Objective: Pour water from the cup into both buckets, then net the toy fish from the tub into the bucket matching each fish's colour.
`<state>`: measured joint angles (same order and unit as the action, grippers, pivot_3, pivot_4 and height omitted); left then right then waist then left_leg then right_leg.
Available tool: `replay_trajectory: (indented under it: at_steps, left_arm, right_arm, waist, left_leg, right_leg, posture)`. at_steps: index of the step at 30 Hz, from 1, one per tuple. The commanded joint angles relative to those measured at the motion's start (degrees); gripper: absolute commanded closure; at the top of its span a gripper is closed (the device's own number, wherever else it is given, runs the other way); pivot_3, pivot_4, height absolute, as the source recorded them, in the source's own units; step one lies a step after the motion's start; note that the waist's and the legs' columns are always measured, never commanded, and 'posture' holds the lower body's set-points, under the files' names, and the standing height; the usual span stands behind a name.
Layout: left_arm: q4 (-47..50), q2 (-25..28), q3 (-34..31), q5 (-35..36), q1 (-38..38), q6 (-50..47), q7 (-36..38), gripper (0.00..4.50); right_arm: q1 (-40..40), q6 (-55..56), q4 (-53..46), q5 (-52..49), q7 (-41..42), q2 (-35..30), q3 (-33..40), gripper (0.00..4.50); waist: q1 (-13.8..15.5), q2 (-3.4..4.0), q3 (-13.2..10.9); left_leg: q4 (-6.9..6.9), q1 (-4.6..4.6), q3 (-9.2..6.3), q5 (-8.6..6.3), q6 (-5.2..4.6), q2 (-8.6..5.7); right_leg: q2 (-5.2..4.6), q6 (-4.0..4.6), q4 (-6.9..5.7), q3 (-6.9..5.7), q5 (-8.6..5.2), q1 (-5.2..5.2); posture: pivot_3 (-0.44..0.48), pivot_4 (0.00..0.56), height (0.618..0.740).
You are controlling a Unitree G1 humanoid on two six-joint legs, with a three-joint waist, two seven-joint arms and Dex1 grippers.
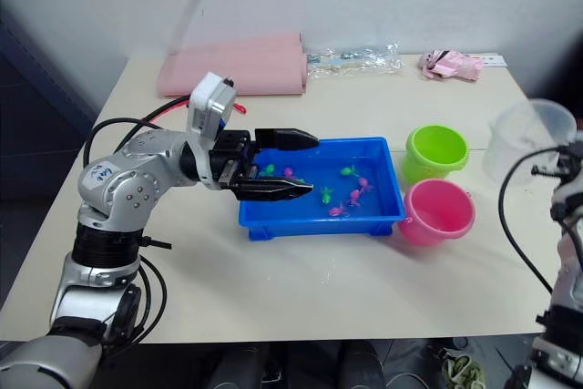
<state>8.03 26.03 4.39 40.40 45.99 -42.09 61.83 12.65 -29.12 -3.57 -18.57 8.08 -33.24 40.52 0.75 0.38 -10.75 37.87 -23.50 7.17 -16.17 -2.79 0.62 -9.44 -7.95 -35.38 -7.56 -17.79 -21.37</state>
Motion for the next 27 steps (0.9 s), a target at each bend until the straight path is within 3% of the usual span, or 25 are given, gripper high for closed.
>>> replay_trajectory:
  at_steps: [1, 8, 15, 18, 25, 27]
  left_arm:
    - [0.2, 0.5, 1.3, -1.6, 0.0, 2.7, 2.2, 0.00]
    - [0.9, 0.3, 0.9, -0.5, 0.4, 1.5, 2.7, 0.00]
    - [0.1, 0.0, 0.7, -0.5, 1.0, 1.1, 2.6, 0.00]
    - [-0.8, 0.0, 0.5, -0.6, 1.8, 1.1, 2.7, 0.00]
    - [-2.6, -0.4, 0.6, -0.9, 2.5, 1.7, 3.1, 0.00]
    - [-2.8, -0.5, 0.6, -1.1, 2.5, 1.9, 3.2, 0.00]
  right_arm:
    - [-6.1, -1.6, -7.2, -3.9, -2.6, 4.6, 6.4, 4.46]
    - [-13.9, 2.1, -8.4, -3.6, -5.0, 11.9, 6.1, 4.46]
    - [-15.2, 11.6, 1.5, -1.9, -4.0, 13.6, 4.7, 4.46]
    - [-17.3, 14.8, 2.9, -0.5, -3.8, 13.3, 3.9, 3.49]
    - [-26.5, 14.0, -6.0, -0.7, -3.2, 14.4, 1.9, 0.02]
    - [-30.9, 11.9, -12.2, -1.9, -3.1, 15.4, 2.3, 0.02]
  waist:
    - [0.0, 0.00, 0.0]
    - [-0.9, 0.06, 0.0]
    - [-0.8, 0.06, 0.0]
    - [-0.8, 0.06, 0.0]
    - [-0.9, 0.07, 0.0]
    - [-0.8, 0.08, 0.0]
  left_leg:
    - [0.00, 0.04, 0.03, 0.00, 0.00, 0.00]
    - [-0.03, 0.12, 0.15, 0.00, 0.01, 0.04]
    - [-0.05, 0.19, 0.23, -0.01, 0.01, 0.04]
    - [-0.05, 0.19, 0.23, -0.01, 0.01, 0.02]
    - [-0.08, 0.20, 0.23, -0.01, 0.01, 0.04]
    - [-0.08, 0.21, 0.24, -0.01, 0.01, 0.05]
  right_leg:
    - [0.00, 0.00, -0.05, 0.04, 0.00, -0.01]
    - [0.02, 0.03, -0.18, 0.21, -0.02, -0.11]
    - [0.02, 0.03, -0.21, 0.31, -0.02, -0.11]
    - [0.00, 0.03, -0.20, 0.31, -0.02, -0.11]
    - [0.00, 0.03, -0.18, 0.32, -0.02, -0.11]
    - [0.00, 0.04, -0.20, 0.34, -0.02, -0.11]
  posture:
    - [0.000, 0.150, 0.738]
    - [0.000, 0.150, 0.738]
    - [0.000, 0.150, 0.738]
    - [0.000, 0.150, 0.738]
    - [0.000, 0.150, 0.738]
    - [0.000, 0.150, 0.738]
